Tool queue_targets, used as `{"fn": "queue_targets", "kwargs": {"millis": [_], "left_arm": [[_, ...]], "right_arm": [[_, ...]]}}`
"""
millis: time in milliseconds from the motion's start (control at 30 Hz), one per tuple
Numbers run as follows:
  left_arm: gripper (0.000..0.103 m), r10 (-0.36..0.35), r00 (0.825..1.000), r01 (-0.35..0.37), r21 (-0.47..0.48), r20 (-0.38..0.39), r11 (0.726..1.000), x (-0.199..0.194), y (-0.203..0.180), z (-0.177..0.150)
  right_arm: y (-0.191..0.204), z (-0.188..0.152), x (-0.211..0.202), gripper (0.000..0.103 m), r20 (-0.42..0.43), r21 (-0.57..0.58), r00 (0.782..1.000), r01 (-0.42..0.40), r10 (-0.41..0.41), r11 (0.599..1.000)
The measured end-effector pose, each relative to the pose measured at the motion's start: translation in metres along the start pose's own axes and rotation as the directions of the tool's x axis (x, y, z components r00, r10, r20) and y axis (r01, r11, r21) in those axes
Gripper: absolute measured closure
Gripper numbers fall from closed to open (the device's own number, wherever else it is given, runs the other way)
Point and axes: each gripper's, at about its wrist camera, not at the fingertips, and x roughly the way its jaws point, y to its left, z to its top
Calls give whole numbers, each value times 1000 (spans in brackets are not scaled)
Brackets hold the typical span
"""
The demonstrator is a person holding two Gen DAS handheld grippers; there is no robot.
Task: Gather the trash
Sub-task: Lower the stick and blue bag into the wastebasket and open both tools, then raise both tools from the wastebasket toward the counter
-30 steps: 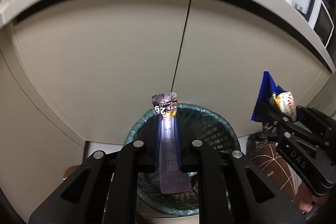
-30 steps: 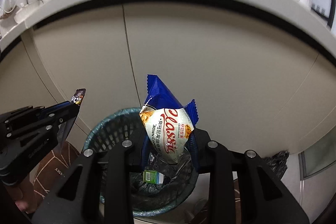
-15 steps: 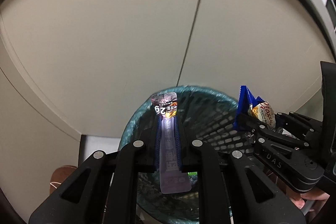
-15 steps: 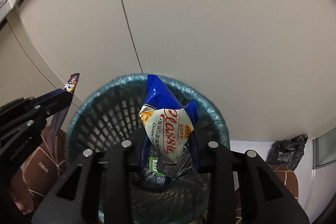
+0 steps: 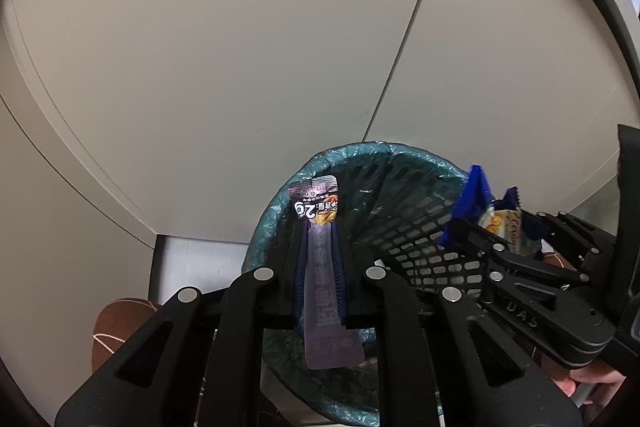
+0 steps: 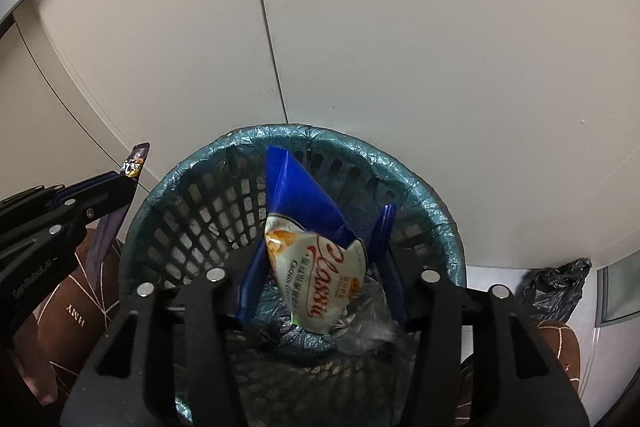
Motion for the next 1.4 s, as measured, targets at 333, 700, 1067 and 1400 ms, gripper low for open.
{"fn": "queue_targets", "kwargs": {"millis": [333, 700, 1067, 1400], "left_arm": [[91, -7, 1000, 7, -8, -5, 1000, -1, -3, 0], [91, -31, 999, 33, 46, -43, 998, 22, -38, 1], [86, -52, 996, 58, 83, -75, 995, 38, -66, -5], [52, -65, 997, 67, 72, -31, 995, 20, -71, -3]], "right_arm": [[-9, -2, -27, 23, 55, 30, 998, -11, 9, 999], [-43, 4, -58, 15, 98, 95, 994, 35, -44, 995], [-67, 3, -79, 14, 127, 142, 988, 65, -83, 988], [-71, 6, -88, 14, 139, 152, 987, 63, -84, 986]]}}
